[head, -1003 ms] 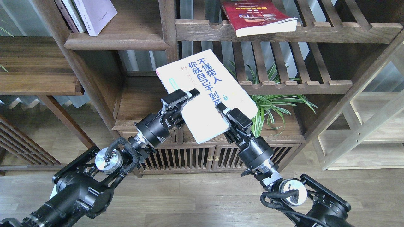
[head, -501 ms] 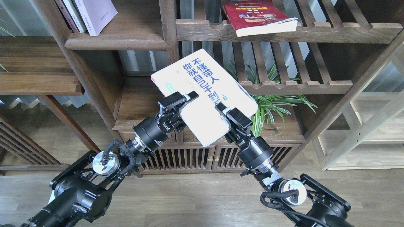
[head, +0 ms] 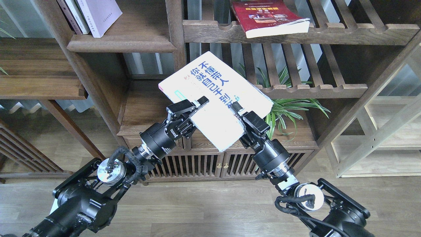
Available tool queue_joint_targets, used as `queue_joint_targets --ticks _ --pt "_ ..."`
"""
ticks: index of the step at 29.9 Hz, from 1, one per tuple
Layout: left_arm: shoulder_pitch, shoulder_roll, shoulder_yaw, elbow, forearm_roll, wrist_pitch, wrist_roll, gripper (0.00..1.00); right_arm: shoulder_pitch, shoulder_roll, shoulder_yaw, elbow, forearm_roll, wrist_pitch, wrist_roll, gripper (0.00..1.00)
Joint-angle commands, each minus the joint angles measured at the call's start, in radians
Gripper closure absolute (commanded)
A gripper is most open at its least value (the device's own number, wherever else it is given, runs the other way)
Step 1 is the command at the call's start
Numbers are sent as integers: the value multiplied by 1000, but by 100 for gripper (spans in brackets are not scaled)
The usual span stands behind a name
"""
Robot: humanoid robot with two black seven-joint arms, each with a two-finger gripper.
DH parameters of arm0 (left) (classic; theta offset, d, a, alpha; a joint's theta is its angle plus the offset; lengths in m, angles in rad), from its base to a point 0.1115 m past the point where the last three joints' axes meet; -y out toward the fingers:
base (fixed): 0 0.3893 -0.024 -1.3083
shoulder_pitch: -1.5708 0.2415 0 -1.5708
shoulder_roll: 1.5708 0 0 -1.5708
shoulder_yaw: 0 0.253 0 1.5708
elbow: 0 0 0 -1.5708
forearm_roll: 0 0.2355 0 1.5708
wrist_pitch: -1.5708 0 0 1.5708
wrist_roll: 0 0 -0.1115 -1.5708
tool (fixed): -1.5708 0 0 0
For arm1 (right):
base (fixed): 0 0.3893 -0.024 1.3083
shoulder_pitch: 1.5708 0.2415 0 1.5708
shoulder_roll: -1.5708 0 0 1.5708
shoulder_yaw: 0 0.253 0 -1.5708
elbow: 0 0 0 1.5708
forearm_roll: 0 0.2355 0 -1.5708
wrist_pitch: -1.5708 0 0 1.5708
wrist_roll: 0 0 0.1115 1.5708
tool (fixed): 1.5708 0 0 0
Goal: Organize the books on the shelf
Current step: 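Grasp the booklet's edge with the left gripper beside the right gripper, then release the right gripper and swing the booklet away with the left gripper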
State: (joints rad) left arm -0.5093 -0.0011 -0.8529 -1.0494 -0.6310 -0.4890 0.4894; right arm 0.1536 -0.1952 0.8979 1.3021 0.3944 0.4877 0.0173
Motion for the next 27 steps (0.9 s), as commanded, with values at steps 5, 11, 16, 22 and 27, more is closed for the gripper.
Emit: queue_joint_targets --ticks 5,11,16,22,27 --pt "-2 1 2 2 4 0 -1 99 6 0 24 0 -12 1 0 24" --pt "8 1 0 3 42 0 -1 99 0 -12 81 -7 -23 1 0 19" --pt "14 6 5 -4 53 0 -1 100 -6 -27 124 -30 -23 1 1 17" --pt "35 61 8 -18 77 0 -1 100 -11 -30 186 -70 -23 1 1 16" --pt "72 136 14 -58 79 0 -1 100 -11 -33 243 -110 -23 1 1 14"
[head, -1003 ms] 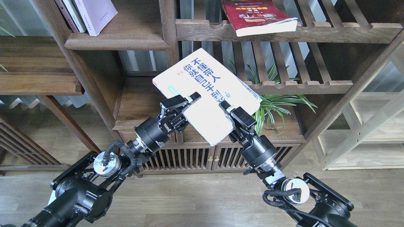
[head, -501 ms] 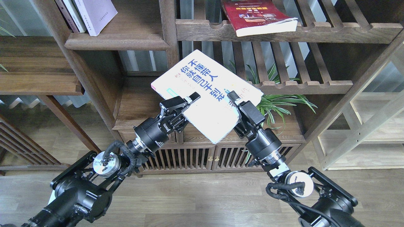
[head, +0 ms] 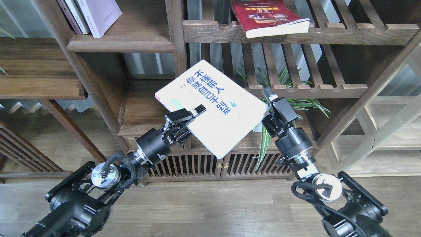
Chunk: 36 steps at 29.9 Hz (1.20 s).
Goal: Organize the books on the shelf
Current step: 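Release the right gripper and swing the booklet away with the left gripper, then raise the booklet with the left gripper toward the upper shelf section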
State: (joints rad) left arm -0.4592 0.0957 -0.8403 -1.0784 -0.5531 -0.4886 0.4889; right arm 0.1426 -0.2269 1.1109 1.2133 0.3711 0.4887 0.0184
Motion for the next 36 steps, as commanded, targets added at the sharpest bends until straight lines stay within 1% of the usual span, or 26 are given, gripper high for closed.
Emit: queue_joint_targets --ticks 1,5,10,16,20,24,28,30,36 --pt "27 53 3 -37 1 0 0 100 0 -2 35 -24 0 0 0 14" --pt "48 136 18 -92 2 0 0 100 0 -2 60 -57 0 0 0 14" --pt "63 269 49 -170 13 0 0 100 6 -3 66 -87 0 0 0 14" --pt "68 436 49 -222 116 0 0 100 23 -5 67 -95 0 0 0 14" --pt "66 545 -23 -262 232 0 0 100 37 -26 66 -100 0 0 0 14" --pt "68 642 -140 -345 298 0 0 100 40 -64 53 -100 -6 0 0 14" --pt "68 792 -233 -443 309 0 0 100 55 -91 52 -100 -31 0 0 14" --pt "68 861 -270 -457 309 0 0 100 64 -92 52 -101 -32 0 0 14" --pt "68 1018 -339 -482 309 0 0 100 100 -91 46 -120 -34 0 -2 14"
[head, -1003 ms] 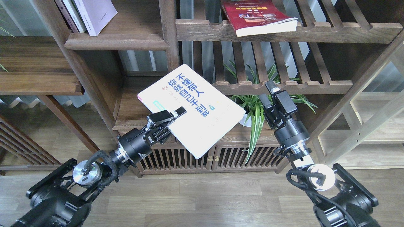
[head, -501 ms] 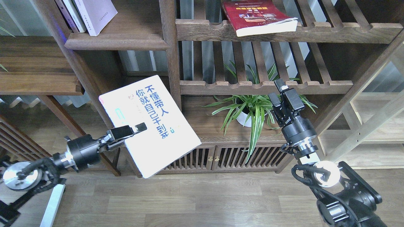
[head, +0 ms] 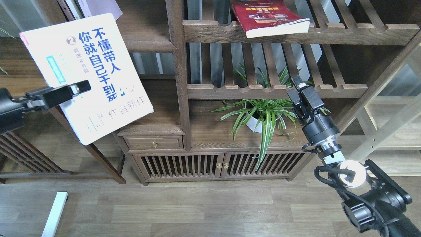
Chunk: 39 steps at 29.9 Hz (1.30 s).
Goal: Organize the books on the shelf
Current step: 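Raise the booklet with the left gripper toward the upper shelf section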
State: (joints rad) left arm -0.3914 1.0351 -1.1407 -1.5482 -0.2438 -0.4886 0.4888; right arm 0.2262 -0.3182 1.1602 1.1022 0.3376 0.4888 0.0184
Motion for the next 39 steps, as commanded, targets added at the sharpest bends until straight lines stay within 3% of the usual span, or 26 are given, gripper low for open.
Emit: queue_joint_targets --ticks 1,5,15,21,28,39 --pt "0 101 -54 -13 0 0 0 100 21 2 -5 -13 0 0 -1 14" --pt "-27 146 -114 -10 3 0 0 100 28 11 -5 -16 0 0 -1 14" --pt "-222 132 -100 -9 15 0 0 100 19 13 -31 -16 0 0 0 14" --pt "-354 37 -77 14 96 0 0 100 33 13 -40 -16 -3 0 -1 14" --pt "-388 -76 -80 82 216 0 0 100 48 11 -39 -16 -6 0 -1 14" --pt "-396 -194 -96 91 337 0 0 100 44 5 -24 -16 -5 0 0 14"
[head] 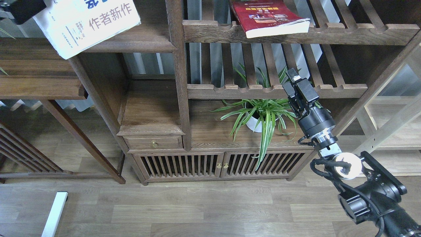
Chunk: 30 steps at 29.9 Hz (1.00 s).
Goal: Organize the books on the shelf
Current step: 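Raise the booklet with the left gripper toward the upper shelf section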
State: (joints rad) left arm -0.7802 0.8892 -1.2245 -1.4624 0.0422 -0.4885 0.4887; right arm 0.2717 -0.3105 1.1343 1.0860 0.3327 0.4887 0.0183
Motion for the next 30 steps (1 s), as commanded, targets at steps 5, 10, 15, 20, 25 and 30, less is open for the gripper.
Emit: queue_joint_targets --ticks 5,10,15,20,25,30 --pt "-7 -59 -18 10 73 34 0 100 -2 -4 4 0 0 0 0 14" --pt "-7 -56 -20 11 99 114 0 99 0 -6 4 0 0 0 0 14" --pt "-7 -68 -15 11 120 204 0 99 0 -6 4 2 0 0 0 14" --pt "-8 -137 -7 13 177 258 0 99 0 -9 4 3 0 0 0 14" --pt "-22 -203 -9 14 228 310 0 99 -2 -35 4 5 2 0 0 14" --pt "-54 -282 -6 22 294 389 0 99 -5 -47 5 5 2 0 0 14"
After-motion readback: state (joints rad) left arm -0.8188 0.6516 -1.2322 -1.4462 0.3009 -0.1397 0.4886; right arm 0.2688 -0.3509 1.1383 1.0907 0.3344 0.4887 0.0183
